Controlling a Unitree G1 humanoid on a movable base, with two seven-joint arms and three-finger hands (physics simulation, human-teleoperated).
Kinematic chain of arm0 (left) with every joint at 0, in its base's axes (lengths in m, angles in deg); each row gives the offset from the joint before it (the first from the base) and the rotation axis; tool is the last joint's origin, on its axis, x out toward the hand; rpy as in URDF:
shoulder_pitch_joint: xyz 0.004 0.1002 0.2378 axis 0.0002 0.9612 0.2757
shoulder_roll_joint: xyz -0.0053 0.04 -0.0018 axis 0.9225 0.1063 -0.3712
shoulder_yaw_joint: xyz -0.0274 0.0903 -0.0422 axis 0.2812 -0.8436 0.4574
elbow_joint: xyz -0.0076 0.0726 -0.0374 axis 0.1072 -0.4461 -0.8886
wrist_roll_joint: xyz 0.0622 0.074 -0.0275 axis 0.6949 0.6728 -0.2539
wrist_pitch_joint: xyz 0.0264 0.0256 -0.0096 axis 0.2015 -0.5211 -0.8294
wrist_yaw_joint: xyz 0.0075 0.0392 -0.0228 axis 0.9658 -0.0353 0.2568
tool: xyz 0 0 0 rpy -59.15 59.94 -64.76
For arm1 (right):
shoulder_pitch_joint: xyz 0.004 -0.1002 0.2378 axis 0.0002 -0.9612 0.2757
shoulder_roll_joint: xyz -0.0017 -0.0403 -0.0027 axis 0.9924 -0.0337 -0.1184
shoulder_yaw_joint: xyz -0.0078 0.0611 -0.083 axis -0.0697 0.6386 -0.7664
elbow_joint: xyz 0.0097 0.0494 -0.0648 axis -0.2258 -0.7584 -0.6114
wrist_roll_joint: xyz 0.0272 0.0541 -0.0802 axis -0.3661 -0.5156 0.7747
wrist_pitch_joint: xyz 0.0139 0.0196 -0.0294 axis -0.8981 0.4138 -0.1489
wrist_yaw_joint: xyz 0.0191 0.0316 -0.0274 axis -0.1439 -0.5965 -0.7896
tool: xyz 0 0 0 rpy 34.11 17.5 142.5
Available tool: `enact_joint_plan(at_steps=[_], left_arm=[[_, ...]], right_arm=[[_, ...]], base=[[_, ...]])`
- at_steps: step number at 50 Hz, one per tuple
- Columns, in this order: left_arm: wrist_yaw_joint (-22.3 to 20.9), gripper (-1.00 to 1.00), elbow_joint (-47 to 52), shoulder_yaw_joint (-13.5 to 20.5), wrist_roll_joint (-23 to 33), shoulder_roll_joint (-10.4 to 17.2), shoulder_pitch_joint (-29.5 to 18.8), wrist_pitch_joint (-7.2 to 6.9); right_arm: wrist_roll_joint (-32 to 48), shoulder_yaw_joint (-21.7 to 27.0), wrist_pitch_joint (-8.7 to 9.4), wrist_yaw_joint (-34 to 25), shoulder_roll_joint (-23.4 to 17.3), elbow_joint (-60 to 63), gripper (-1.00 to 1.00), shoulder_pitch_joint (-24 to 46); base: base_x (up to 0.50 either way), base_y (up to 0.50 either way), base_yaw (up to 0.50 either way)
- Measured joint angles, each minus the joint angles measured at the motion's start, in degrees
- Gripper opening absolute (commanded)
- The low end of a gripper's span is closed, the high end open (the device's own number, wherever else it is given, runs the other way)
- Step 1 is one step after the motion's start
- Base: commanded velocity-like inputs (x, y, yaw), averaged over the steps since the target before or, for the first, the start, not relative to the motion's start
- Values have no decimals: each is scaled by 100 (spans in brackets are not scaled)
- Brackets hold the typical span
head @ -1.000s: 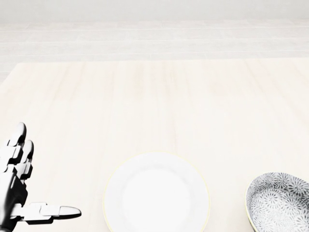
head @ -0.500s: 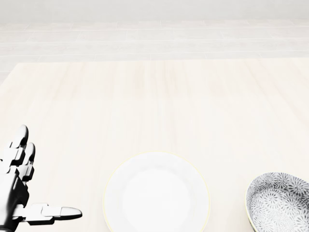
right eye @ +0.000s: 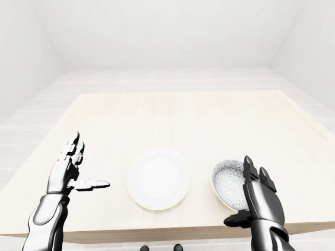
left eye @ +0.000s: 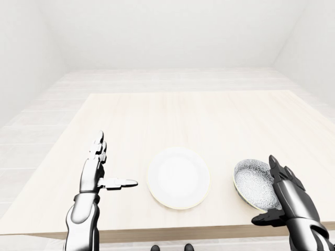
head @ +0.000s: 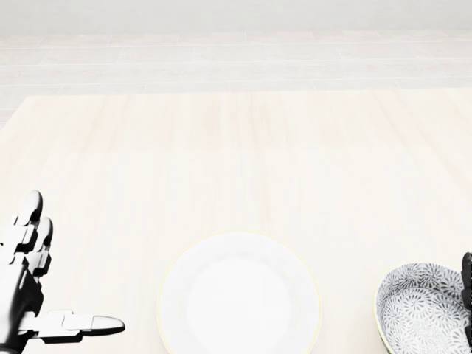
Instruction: Put the bowl on the plate.
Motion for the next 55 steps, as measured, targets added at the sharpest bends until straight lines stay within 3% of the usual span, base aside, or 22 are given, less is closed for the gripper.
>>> enact_joint_plan(at_steps=[9,32,55], left_arm=[[3,100,-21,-5,7,4,-17,5],[17,100,-169,15,17,-4,40,171],[45,100,-135,-10,48,10,-2,114]], right_arm=[[219,-157,0,82,-68,-157,100,-2],[506,-501,0,422,-192,-675,100,-57],[372,-654,0,816,-244,-1181,100,-229]], base=[[0,0,0],[0,0,0],[0,0,0]])
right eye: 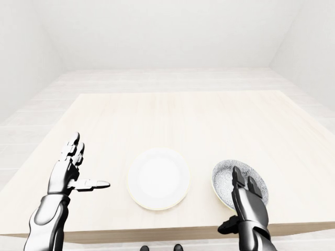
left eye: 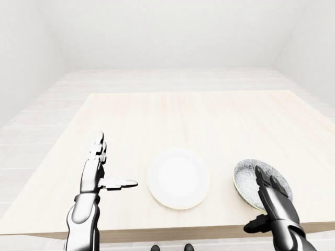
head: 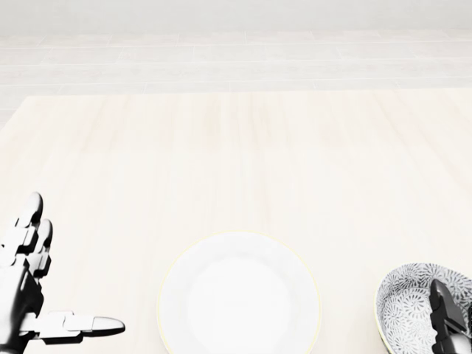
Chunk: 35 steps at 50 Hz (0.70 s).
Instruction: Put the bowl on the plate.
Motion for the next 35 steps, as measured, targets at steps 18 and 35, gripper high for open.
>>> enact_joint_plan(at_steps=[18,35], left_arm=[[-17,100,67,-2,22,10,-19,-78],[-20,100,107,-11,29,24,-91,-114]], right_arm=[[-205,5,0,170,-33,-229,68,-105],[-259,-18,0,87,-54,-208,12,-20]], base=[[0,0,0],[0,0,0]])
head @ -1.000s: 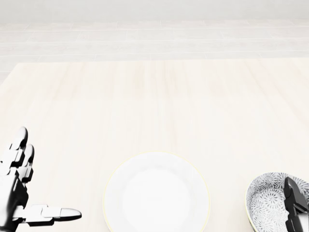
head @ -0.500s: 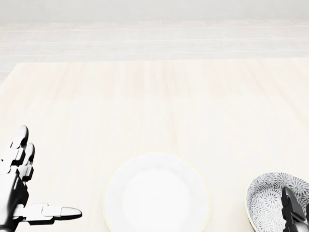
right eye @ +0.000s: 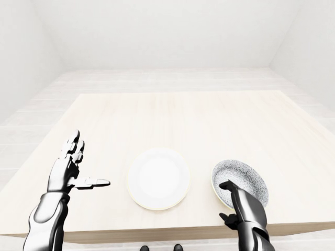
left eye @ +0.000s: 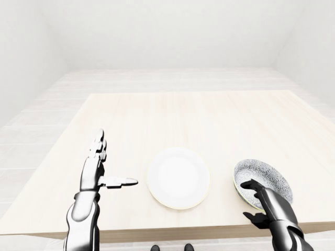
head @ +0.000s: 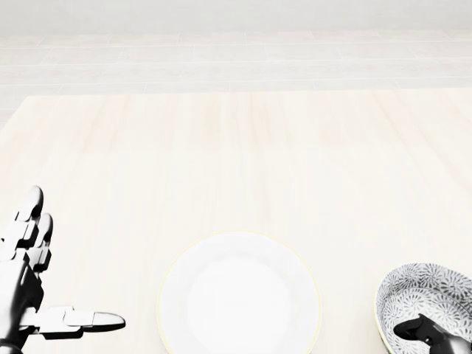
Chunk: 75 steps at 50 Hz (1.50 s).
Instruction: Put the bowl on the plate.
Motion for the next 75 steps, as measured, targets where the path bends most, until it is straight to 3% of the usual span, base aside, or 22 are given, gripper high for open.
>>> enact_joint_plan(at_steps=[5,8,16,27,59,75], left_arm=[[0,100,11,-6,-2,5,-14,0],[-3,100,6,-6,-3,8,-10,0],[-10,100,-10,-5,0,3,18,2],[-26,100,-38,9,-5,-11,74,39],[8,100,-150,-21,-24,-19,52,116],[19,100,-145,-41,-31,-15,48,108]], right_arm=[[-18,-22,0,-14,-7,-3,-3,37],[-25,-30,0,0,-16,-12,-25,49],[-66,-43,0,23,-34,-3,-26,30],[-51,-59,0,-8,-38,41,-47,34],[511,-395,0,-676,-209,583,-56,457],[670,-714,0,-629,-371,587,-58,812]], base=[[0,0,0],[0,0,0],[0,0,0],[0,0,0],[0,0,0],[0,0,0]])
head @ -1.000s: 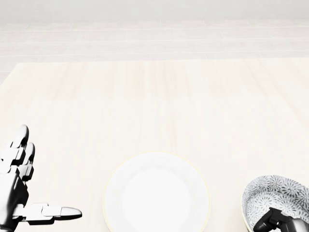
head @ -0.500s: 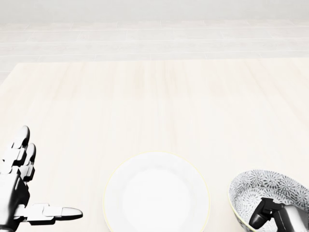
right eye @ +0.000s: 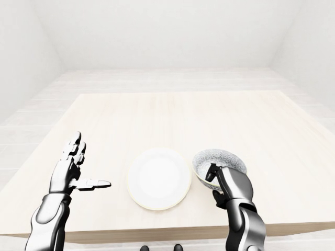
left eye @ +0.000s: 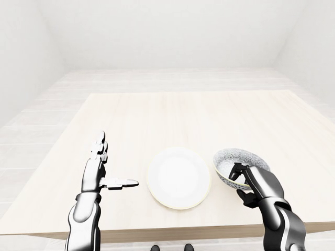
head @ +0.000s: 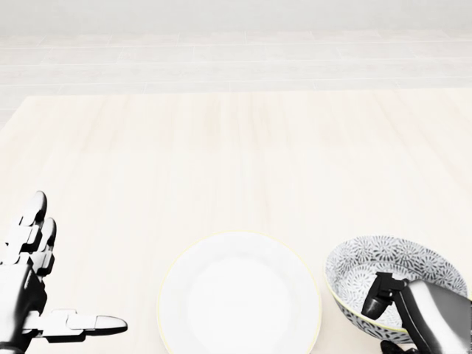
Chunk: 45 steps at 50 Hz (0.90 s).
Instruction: Put the bowl on the plate.
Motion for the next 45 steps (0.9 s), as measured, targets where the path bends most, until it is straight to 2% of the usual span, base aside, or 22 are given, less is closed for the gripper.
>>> enact_joint_plan(at_steps=[21,45], left_arm=[[12,100,70,-12,20,18,-64,-108],[2,100,102,-8,33,28,-70,-103]], right_arm=[[646,-530,0,-268,-247,41,-58,785],[1195,-1305,0,-744,-125,127,-57,1612]], base=[[0,0,0],[0,0,0]])
